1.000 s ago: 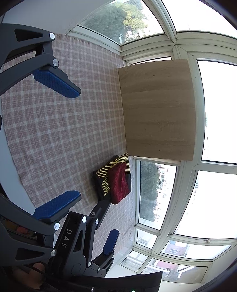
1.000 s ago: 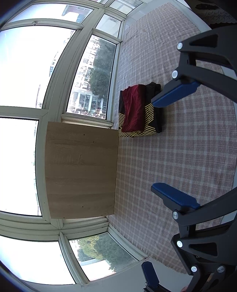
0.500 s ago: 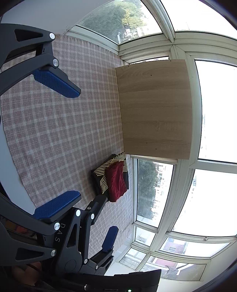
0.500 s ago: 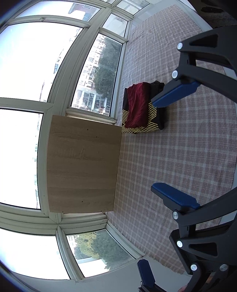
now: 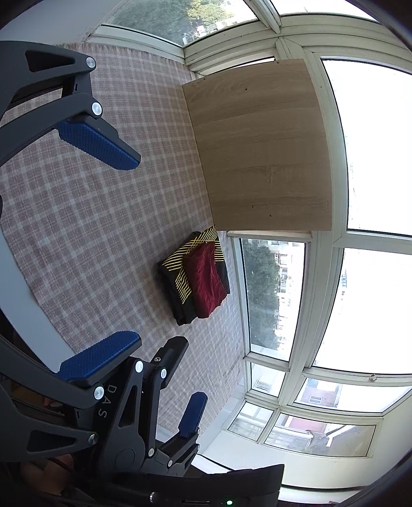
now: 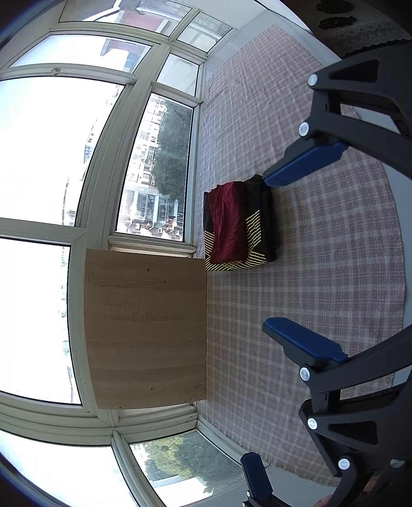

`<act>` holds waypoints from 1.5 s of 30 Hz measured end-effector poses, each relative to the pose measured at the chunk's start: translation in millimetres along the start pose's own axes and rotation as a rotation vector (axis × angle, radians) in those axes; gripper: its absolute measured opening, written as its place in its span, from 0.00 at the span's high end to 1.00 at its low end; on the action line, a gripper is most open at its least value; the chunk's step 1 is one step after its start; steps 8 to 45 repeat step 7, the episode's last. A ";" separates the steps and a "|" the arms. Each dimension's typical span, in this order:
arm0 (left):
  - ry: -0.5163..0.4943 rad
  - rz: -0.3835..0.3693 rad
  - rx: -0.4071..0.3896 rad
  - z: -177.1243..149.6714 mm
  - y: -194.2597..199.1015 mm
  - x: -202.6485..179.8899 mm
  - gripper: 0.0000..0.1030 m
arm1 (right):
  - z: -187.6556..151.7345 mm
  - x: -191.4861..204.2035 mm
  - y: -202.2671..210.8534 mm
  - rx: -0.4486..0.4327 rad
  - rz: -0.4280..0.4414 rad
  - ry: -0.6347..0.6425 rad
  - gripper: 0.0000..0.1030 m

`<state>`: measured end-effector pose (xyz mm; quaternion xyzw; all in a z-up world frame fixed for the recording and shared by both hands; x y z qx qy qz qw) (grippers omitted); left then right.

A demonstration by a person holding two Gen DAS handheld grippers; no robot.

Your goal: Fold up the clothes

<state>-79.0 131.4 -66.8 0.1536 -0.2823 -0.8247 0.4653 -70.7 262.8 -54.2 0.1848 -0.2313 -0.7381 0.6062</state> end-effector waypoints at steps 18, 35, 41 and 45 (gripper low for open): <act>-0.037 -0.030 -0.009 6.5 -4.1 -11.7 0.00 | -0.2 -13.7 -0.9 0.001 -0.038 -0.026 0.17; -0.037 -0.030 -0.009 6.5 -4.1 -11.7 0.00 | -0.2 -13.7 -0.9 0.001 -0.038 -0.026 0.17; -0.037 -0.030 -0.009 6.5 -4.1 -11.7 0.00 | -0.2 -13.7 -0.9 0.001 -0.038 -0.026 0.17; -0.037 -0.030 -0.009 6.5 -4.1 -11.7 0.00 | -0.2 -13.7 -0.9 0.001 -0.038 -0.026 0.17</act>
Point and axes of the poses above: each gripper's, at about its wrist camera, not at the fingertips, and y roughly against the way its jaws point, x to its left, z to its top, the point moved 9 cm from there along -y, roughly the way its jaws point, and after that the axes turned 8 degrees about -y, right-handed, at the moved point
